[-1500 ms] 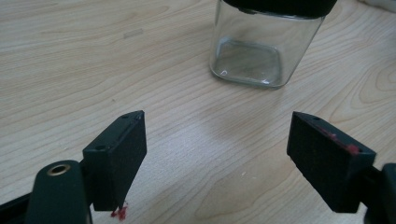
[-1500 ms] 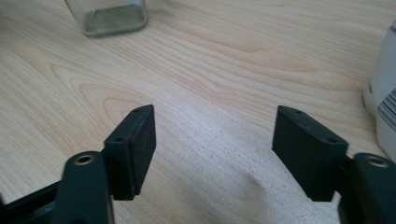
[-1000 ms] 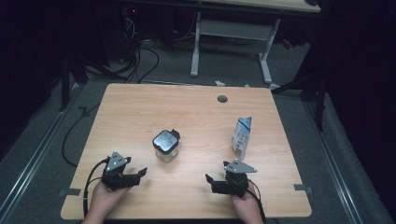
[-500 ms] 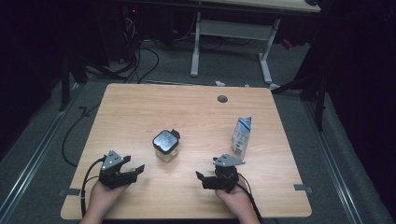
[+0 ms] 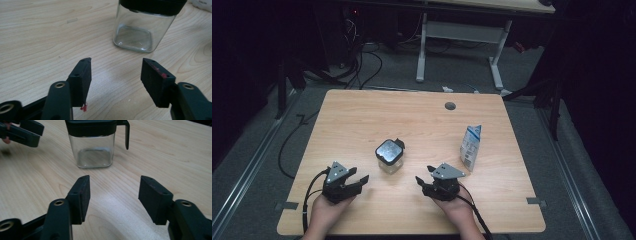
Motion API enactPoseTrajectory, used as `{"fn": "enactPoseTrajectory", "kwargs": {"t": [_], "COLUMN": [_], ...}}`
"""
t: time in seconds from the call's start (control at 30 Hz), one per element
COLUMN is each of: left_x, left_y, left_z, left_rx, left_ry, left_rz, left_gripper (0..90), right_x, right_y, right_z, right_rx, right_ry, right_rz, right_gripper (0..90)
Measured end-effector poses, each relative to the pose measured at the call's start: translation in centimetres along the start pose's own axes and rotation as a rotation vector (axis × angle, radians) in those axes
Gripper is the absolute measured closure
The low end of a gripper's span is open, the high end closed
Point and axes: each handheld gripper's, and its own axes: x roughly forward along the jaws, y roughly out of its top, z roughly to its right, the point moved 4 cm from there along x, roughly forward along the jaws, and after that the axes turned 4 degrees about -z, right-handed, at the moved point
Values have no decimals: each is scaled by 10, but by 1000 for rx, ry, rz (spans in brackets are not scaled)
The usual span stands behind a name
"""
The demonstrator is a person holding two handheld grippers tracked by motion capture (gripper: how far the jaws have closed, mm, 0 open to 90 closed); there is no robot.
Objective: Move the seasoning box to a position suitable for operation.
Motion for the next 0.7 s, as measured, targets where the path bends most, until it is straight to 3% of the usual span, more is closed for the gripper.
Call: {"fn": "enactPoseTrajectory", "kwargs": {"t": [0.2, 0.3, 0.43, 0.53, 0.67, 0.7], "left_x": [0, 5, 15, 24, 33, 35], "left_y": [9, 16, 32, 40, 46, 48], "left_z": [1, -1, -13, -19, -23, -24], "left_rx": [-32, -18, -26, -11, -30, -35], "left_ry": [-10, 26, 57, 78, 82, 73], "left_rz": [14, 5, 2, 0, 13, 9], "left_gripper": [530, 579, 651, 708, 844, 844], "right_x": [-4, -4, -6, -6, -5, -5], "right_y": [-5, -5, -4, -5, -8, -8], "right_z": [3, 4, 8, 8, 8, 8], "right_rx": [30, 30, 78, 60, 52, 52], "right_ry": [35, 39, 97, 73, 57, 57], "right_rz": [7, 9, 23, 15, 7, 7], "right_gripper": [490, 514, 544, 566, 588, 588]}}
